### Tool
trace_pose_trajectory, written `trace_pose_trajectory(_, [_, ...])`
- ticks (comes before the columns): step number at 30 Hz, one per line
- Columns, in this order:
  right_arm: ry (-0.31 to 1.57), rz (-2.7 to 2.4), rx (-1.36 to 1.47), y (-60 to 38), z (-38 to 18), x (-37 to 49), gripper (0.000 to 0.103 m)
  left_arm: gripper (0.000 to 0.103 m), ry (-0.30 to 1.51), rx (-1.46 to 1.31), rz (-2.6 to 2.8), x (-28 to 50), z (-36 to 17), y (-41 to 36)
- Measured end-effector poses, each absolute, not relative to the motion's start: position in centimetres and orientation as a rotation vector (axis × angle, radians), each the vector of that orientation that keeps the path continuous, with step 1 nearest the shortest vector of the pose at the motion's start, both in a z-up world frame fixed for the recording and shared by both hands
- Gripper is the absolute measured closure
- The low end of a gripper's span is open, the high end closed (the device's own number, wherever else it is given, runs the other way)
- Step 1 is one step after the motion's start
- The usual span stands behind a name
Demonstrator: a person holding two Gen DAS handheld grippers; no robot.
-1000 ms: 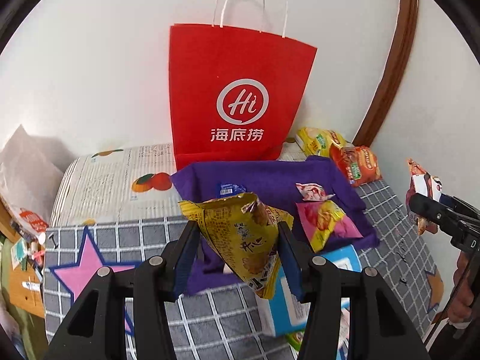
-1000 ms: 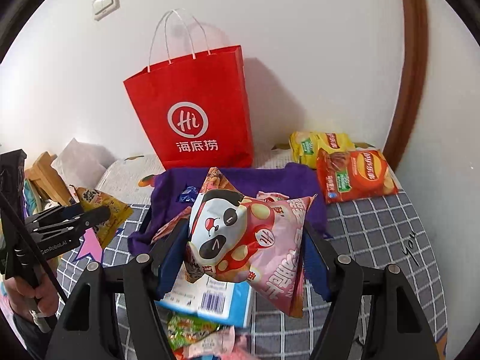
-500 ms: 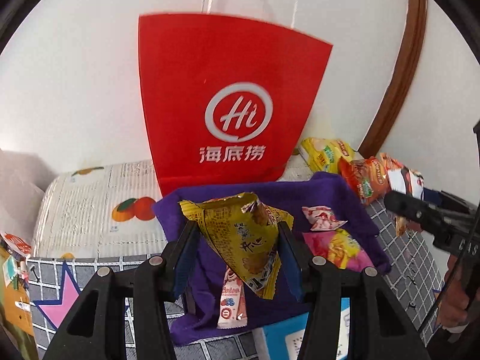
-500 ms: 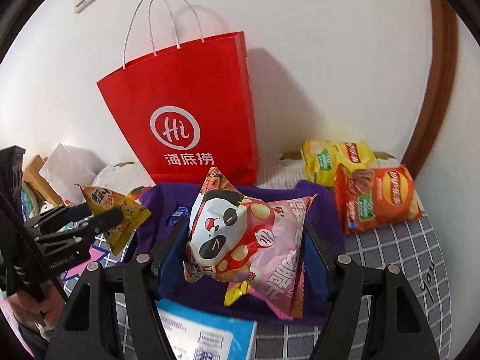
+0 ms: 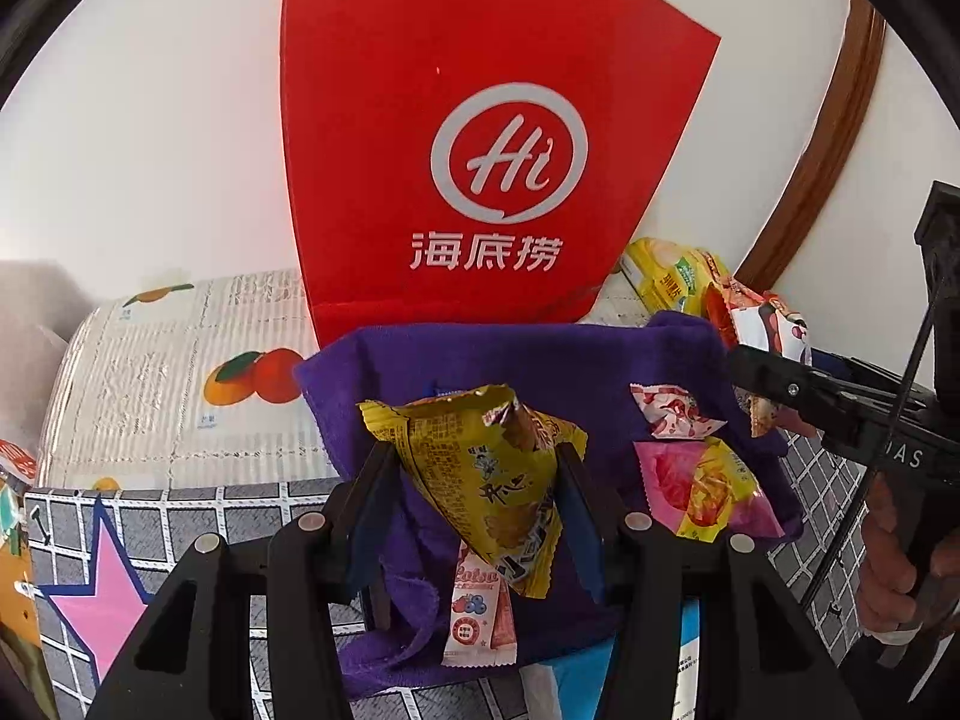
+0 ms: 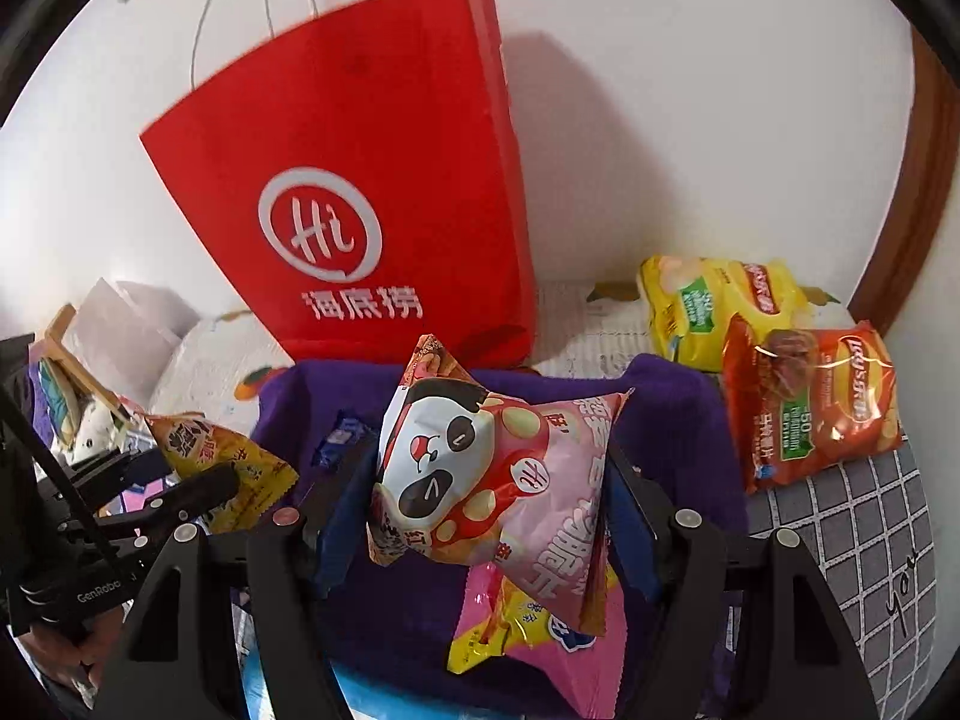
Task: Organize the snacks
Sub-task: 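Carry the panda bag and yellow triangle bag up over the purple towel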
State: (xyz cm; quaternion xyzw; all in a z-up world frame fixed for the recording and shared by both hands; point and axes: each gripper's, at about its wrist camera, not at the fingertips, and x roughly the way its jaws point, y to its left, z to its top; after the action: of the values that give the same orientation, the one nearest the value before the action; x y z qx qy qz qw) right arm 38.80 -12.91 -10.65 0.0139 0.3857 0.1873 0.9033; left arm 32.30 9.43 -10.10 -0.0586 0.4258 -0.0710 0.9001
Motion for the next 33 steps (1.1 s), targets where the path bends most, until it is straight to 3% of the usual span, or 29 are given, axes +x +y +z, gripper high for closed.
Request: trace_pose_trajectory(33, [0.944,0.335,-0.025,-13.6,-15.3,41.1,0.033,0.053,0.973,-0.114,-0.123,33.7,-13.5,9.7])
